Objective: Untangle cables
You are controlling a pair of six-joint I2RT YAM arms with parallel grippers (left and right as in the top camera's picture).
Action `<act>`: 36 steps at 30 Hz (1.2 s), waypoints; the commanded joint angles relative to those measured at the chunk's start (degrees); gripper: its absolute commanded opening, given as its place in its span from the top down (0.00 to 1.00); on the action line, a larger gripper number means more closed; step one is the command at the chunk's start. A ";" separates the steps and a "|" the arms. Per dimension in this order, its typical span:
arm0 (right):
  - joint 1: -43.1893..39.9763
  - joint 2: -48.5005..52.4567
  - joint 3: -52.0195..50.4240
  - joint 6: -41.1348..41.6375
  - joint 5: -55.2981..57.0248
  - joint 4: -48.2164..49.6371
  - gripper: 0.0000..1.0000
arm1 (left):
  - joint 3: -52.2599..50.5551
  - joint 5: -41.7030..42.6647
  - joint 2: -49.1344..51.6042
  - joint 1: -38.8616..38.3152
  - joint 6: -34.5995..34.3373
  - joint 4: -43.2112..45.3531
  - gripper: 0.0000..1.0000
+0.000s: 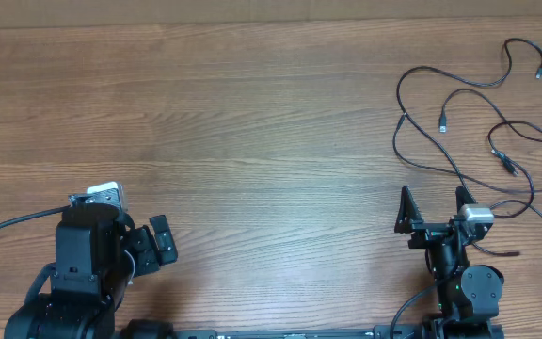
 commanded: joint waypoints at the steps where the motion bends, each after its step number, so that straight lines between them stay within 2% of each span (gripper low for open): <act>1: 0.20 -0.46 -0.61 0.37 -0.52 0.33 0.00 | -0.07 -0.50 -0.15 -0.07 -1.01 0.17 0.00; 31: 0.20 -0.46 -0.61 0.37 -0.52 0.33 0.00 | -0.31 -0.81 -2.12 -0.02 -0.98 0.07 0.00; 34: 0.20 -0.46 -0.61 0.37 -0.55 0.33 0.00 | -3.08 -0.92 -4.83 1.38 0.07 4.26 0.00; 36: 0.20 -0.46 -0.61 0.35 -0.55 0.33 0.00 | -7.78 -0.52 -7.93 3.34 1.68 10.25 0.00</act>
